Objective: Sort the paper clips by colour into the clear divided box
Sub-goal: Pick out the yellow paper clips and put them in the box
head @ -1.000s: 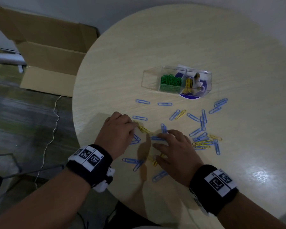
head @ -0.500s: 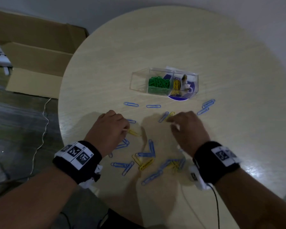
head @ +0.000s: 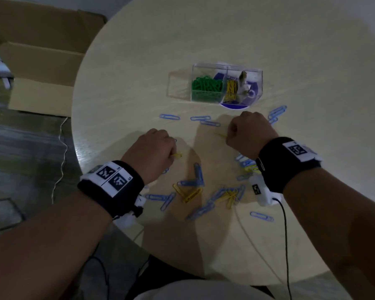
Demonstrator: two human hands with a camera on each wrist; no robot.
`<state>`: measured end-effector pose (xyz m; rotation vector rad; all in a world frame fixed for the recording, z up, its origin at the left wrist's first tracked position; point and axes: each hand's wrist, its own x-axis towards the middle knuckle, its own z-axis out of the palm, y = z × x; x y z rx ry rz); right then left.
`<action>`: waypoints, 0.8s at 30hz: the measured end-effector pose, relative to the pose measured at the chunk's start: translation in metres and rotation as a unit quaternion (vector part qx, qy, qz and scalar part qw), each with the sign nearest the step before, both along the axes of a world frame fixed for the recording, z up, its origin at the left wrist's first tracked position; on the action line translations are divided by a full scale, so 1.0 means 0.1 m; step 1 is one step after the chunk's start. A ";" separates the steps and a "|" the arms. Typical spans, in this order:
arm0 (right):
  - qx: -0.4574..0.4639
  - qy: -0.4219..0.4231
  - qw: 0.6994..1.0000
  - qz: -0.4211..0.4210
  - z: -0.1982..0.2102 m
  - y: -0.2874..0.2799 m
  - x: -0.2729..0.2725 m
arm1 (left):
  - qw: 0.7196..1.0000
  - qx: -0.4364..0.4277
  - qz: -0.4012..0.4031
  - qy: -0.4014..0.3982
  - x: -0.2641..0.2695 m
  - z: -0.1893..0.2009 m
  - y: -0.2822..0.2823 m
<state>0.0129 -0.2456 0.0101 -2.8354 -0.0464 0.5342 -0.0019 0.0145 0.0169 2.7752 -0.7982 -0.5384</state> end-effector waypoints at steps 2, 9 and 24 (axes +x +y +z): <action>0.066 -0.022 0.997 -0.022 0.09 -0.03 -0.15 | 1.000 -0.015 -0.002 0.006 -0.04 0.05 0.00; 0.170 -0.074 0.982 -0.026 0.21 -0.19 -1.18 | 0.986 -0.111 -0.128 -0.015 -0.61 0.01 -0.08; 0.149 -0.104 0.983 -0.033 0.13 -0.22 -1.45 | 0.991 -0.109 -0.042 -0.065 -0.48 0.00 0.00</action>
